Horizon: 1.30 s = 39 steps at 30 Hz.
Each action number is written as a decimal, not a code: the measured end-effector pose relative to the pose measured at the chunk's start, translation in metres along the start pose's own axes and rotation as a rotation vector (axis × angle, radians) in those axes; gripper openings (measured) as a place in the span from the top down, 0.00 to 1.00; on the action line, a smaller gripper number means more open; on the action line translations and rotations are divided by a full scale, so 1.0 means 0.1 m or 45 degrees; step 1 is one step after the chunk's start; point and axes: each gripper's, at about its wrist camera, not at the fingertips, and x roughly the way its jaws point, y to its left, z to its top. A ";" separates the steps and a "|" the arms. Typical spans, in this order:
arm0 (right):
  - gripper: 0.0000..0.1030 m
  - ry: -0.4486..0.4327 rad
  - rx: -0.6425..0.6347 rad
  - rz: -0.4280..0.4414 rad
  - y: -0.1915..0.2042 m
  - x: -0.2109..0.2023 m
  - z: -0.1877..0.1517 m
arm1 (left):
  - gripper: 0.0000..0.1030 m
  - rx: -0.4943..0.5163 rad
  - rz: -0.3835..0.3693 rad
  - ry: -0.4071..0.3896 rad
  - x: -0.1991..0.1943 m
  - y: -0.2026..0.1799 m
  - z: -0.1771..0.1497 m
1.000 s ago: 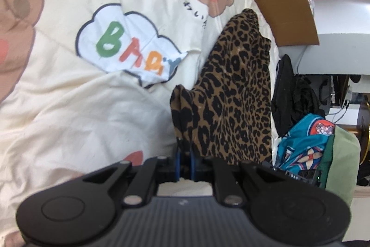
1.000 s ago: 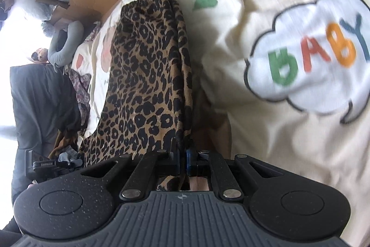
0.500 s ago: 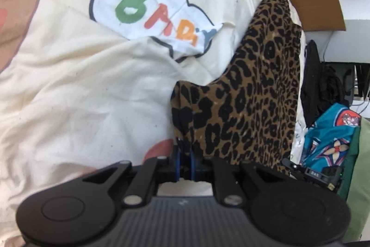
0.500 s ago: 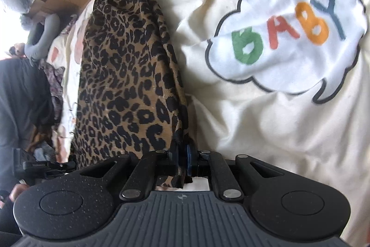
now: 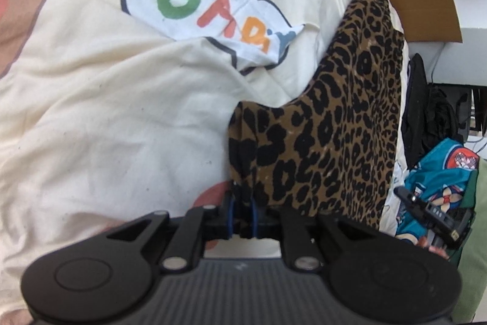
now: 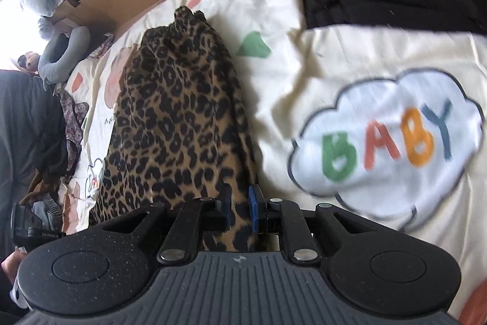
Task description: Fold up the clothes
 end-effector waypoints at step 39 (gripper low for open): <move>1.00 -0.021 -0.045 -0.012 0.04 0.68 0.69 | 0.86 0.032 -0.004 0.007 0.04 -0.02 0.06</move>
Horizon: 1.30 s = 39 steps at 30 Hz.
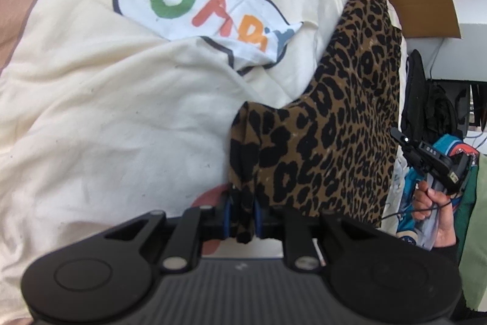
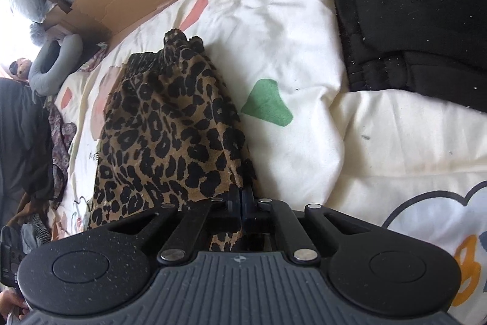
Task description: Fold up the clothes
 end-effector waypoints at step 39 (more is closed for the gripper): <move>0.66 0.250 0.014 -0.025 -0.07 -0.38 -0.73 | 0.82 0.006 -0.017 -0.006 0.02 0.10 0.00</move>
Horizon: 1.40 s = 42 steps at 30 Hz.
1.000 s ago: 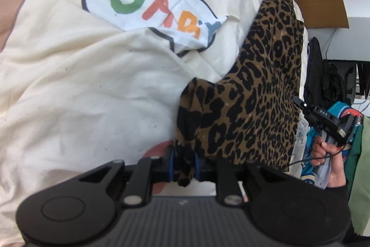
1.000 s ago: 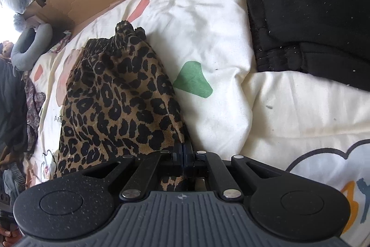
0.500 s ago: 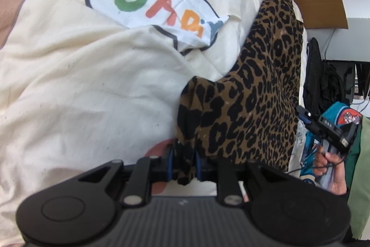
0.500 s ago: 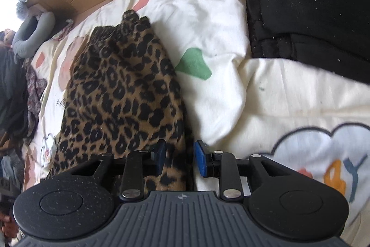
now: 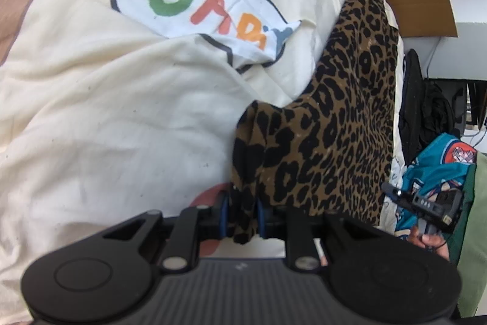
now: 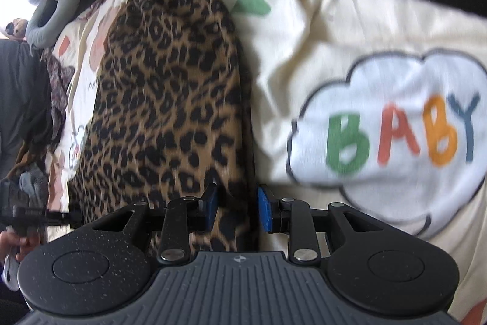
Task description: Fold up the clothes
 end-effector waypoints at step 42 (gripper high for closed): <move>0.97 0.033 0.208 0.470 -0.43 0.19 -0.24 | 0.91 0.047 -0.182 -0.100 -0.03 -0.02 -0.10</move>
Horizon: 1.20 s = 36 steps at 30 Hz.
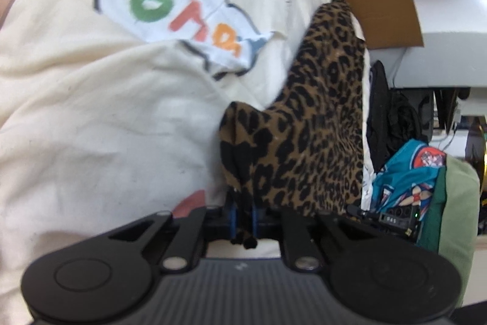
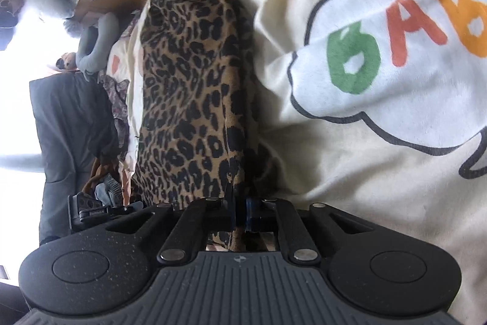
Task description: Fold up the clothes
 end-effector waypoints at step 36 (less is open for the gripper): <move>0.98 -0.045 -0.006 0.167 0.28 -0.43 -0.20 | 0.92 -0.031 -0.108 -0.052 -0.76 -0.40 -0.12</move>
